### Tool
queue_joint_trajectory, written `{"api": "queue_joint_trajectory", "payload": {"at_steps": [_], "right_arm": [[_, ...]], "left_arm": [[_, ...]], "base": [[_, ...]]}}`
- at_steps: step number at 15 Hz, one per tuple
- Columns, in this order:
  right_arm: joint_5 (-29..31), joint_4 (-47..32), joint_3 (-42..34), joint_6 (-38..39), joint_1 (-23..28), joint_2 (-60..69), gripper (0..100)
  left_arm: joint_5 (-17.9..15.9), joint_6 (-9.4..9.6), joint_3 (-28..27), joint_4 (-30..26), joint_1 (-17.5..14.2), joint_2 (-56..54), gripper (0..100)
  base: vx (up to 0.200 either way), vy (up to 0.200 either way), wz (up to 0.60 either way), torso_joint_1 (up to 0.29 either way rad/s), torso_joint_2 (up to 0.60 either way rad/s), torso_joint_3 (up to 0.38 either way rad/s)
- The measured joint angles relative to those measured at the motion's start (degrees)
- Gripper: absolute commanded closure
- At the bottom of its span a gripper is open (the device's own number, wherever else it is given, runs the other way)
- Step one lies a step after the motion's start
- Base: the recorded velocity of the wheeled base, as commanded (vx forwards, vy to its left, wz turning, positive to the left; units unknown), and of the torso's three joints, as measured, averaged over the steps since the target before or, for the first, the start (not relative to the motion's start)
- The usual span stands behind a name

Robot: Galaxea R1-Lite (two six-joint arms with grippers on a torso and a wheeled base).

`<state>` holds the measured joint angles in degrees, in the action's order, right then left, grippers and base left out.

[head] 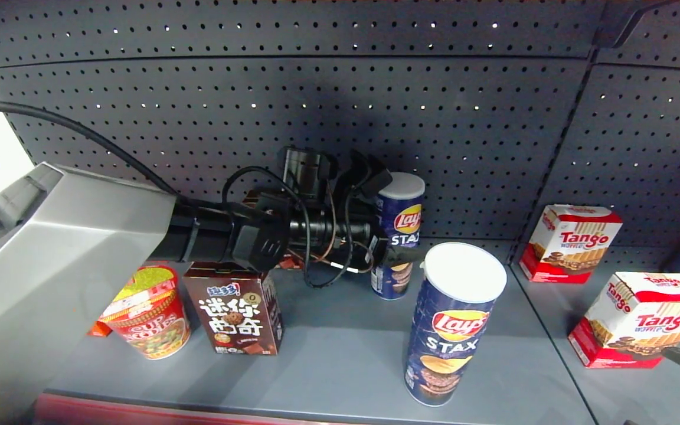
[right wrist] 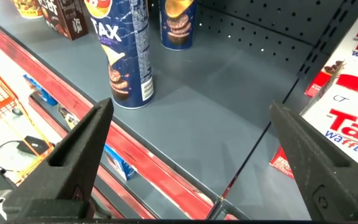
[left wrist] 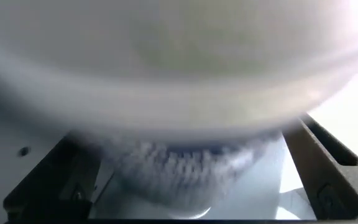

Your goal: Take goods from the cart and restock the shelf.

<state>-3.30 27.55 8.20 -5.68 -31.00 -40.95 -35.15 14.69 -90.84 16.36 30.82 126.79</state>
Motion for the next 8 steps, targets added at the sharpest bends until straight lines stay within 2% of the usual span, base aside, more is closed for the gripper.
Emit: {"api": "queue_joint_trajectory", "payload": {"at_steps": [1, 4, 8], "right_arm": [[0.0, 0.0, 0.1, 0.0, 0.0, -0.4, 0], [-0.2, 0.3, 0.5, -0.2, -0.3, -2.6, 0], [-0.3, 0.3, 1.0, -0.2, -0.3, -4.8, 0]], "left_arm": [[0.0, 0.09, 0.7, 0.0, 0.0, -0.8, 0], [0.0, 2.39, 5.3, 0.0, -0.7, -4.7, 0], [0.4, 3.21, 11.4, -0.2, -2.1, -8.8, 0]], "base": [[0.0, 0.0, 0.0, 0.0, 0.0, 0.0], [0.0, 0.0, 0.0, 0.0, 0.0, 0.0], [0.0, 0.0, 0.0, 0.0, 0.0, 0.0]]}}
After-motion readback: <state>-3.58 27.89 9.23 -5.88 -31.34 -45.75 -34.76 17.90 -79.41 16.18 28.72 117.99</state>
